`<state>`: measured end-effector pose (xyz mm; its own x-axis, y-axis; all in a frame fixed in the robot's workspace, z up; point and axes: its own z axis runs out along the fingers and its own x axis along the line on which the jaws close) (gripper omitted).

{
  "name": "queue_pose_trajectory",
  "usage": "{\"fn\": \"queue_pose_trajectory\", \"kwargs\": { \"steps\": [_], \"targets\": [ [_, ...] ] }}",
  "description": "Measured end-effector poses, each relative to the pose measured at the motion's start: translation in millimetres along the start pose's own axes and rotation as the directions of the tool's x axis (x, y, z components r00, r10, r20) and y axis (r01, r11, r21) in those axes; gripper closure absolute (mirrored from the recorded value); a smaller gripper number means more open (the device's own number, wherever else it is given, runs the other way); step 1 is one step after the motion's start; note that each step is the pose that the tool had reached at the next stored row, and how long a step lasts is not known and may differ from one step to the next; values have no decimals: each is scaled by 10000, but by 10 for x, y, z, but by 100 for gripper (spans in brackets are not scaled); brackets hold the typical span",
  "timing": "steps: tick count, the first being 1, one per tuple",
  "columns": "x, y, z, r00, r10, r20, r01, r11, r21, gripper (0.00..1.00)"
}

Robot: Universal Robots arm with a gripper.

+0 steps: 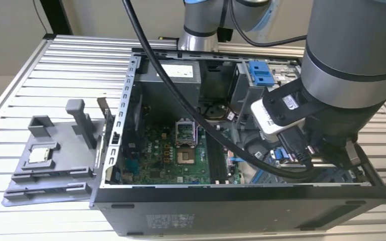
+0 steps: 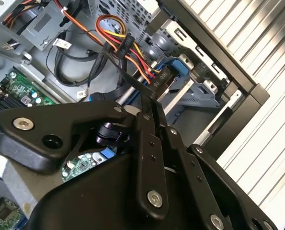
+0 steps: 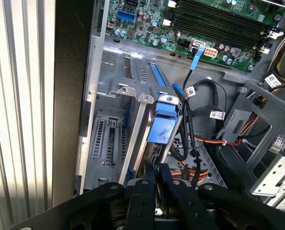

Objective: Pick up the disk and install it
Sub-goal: 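Insert the second disk wire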

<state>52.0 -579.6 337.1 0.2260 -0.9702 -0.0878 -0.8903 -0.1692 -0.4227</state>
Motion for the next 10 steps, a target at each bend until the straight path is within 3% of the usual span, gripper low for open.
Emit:
{"fn": "queue_pose_trajectory", "kwargs": {
  "steps": [5,10],
  "targets": [
    [1,5,10,10000,7,17,-7,10000,6,100],
    [3,29,47,9999,59,140,-60,10000,60,100]
  ]
}}
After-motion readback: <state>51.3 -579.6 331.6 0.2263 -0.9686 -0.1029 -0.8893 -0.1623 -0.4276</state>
